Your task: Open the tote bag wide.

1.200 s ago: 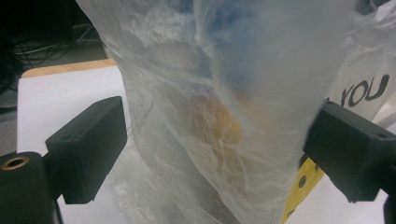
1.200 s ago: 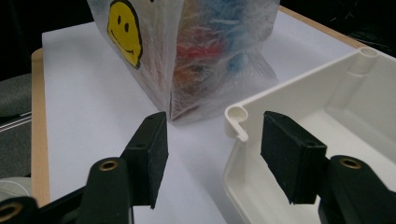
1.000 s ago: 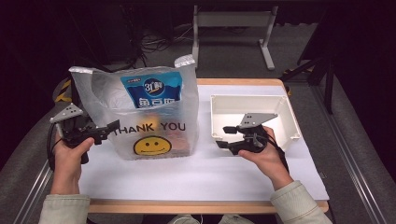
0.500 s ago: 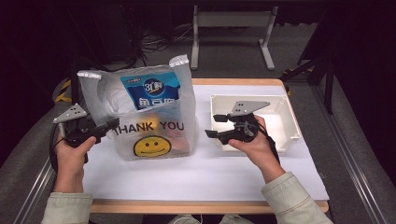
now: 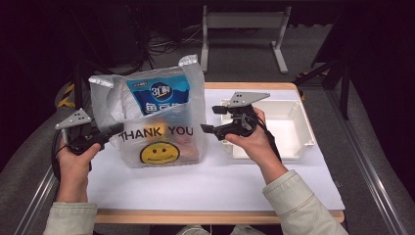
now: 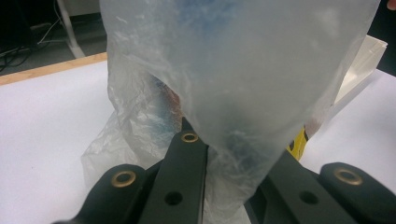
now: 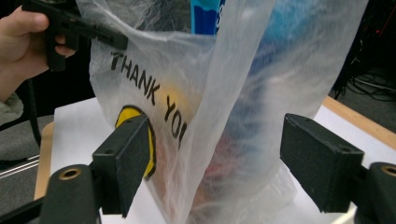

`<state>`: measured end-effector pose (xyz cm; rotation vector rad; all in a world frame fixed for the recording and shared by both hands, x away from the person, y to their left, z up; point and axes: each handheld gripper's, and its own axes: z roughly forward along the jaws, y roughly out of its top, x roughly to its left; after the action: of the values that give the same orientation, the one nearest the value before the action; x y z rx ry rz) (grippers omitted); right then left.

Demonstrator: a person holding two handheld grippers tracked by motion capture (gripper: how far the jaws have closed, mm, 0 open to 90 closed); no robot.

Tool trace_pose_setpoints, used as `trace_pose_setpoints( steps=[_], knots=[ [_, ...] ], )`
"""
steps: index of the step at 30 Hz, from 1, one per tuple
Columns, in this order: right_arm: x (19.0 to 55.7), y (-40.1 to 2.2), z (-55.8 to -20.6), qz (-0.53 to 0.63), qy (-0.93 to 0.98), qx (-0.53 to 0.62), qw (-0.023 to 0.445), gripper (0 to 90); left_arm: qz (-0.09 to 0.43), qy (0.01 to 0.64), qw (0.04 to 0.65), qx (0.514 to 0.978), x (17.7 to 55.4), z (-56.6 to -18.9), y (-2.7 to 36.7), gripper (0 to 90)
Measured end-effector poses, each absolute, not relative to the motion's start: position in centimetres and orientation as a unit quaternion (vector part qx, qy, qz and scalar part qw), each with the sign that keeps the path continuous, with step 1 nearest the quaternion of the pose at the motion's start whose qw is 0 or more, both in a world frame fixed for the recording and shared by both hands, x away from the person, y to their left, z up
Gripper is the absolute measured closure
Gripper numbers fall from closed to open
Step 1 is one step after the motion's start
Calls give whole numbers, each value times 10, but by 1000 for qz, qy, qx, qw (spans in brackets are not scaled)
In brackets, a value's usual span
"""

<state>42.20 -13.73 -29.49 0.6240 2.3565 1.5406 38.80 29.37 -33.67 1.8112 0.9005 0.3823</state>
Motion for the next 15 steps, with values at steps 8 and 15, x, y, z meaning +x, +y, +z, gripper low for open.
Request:
trace_pose_setpoints(
  steps=[8,15],
  knots=[
    [435,-117,-289,529,810,216,130,231,150,373,517,756,387,-336,294,897],
    [443,-104,-294,521,813,223,135,229,155,369,512,760,386,-336,293,897]
  ],
)
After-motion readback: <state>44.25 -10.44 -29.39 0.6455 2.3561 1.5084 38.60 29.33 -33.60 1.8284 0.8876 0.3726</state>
